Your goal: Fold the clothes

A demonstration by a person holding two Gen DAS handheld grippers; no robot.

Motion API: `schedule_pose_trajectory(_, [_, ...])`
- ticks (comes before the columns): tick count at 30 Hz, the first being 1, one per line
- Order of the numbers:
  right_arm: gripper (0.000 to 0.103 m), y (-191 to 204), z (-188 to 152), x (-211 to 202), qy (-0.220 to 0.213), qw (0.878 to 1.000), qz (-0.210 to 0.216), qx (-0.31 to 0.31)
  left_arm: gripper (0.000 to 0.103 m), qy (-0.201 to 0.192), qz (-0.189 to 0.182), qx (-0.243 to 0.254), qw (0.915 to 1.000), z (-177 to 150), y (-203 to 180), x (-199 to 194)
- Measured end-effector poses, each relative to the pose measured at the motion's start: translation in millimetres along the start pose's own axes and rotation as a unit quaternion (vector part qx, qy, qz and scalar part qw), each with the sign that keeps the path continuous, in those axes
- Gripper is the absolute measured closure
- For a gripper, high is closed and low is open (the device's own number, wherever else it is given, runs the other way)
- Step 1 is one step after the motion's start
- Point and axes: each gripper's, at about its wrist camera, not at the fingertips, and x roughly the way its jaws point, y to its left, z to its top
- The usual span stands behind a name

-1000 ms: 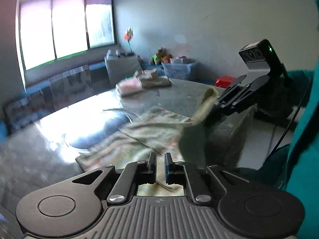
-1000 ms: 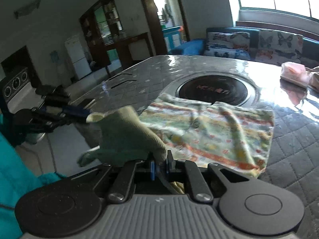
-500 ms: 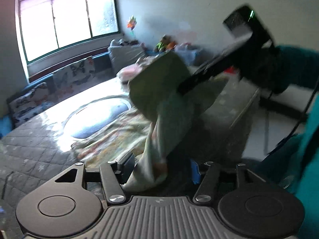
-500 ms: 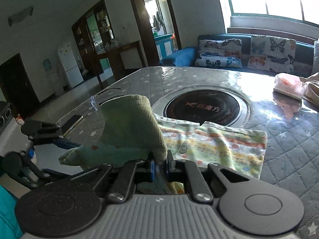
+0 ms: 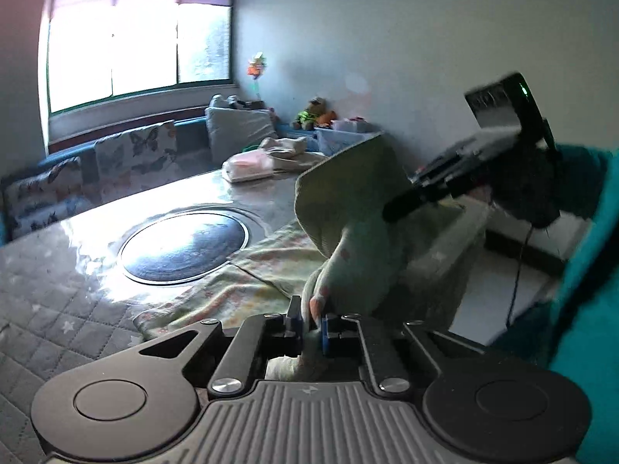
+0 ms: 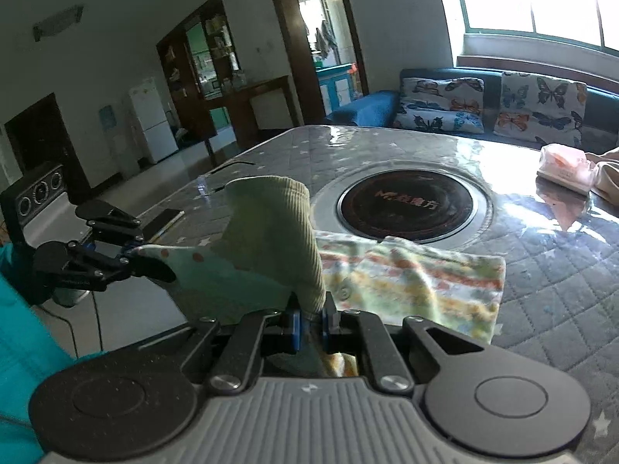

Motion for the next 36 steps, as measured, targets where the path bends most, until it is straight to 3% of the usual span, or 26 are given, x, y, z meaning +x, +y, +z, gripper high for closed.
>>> schedule_pose_trajectory(12, [0.095, -53.4, 59.2, 85.9, 0.035, 0.999, -0.01, -0.037, 0.093, 0.01, 0.058, -0.091, 0.9941, 13.8, 84.3, 44.0])
schedule_pose_trajectory(17, [0.094, -78.2, 61.6, 130.0, 0.052, 0.998, -0.02, -0.013, 0.093, 0.03, 0.074, -0.126, 0.9888, 8.5, 117.4, 75.8])
schedule_pose_trajectory(20, [0.084, -88.4, 53.9, 147.6, 0.055, 0.998, -0.035, 0.015, 0.093, 0.045, 0.078, -0.146, 0.9852, 2.2, 129.6, 92.1])
schedule_pose_trajectory(25, [0.071, -99.1, 38.7, 130.0, 0.025, 0.996, -0.078, 0.045, 0.093, 0.068, 0.084, -0.172, 0.9792, -12.8, 138.4, 102.1])
schedule_pose_trajectory(30, [0.07, -98.1, 13.9, 91.2, -0.012, 0.99, -0.125, 0.058, 0.093, 0.063, 0.09, -0.191, 0.9753, -15.0, 139.9, 101.9])
schedule_pose_trajectory(36, [0.07, -101.0, -13.3, 77.7, -0.026, 0.987, -0.121, 0.101, 0.093, 0.066, 0.1, -0.194, 0.9735, -12.7, 141.4, 105.1])
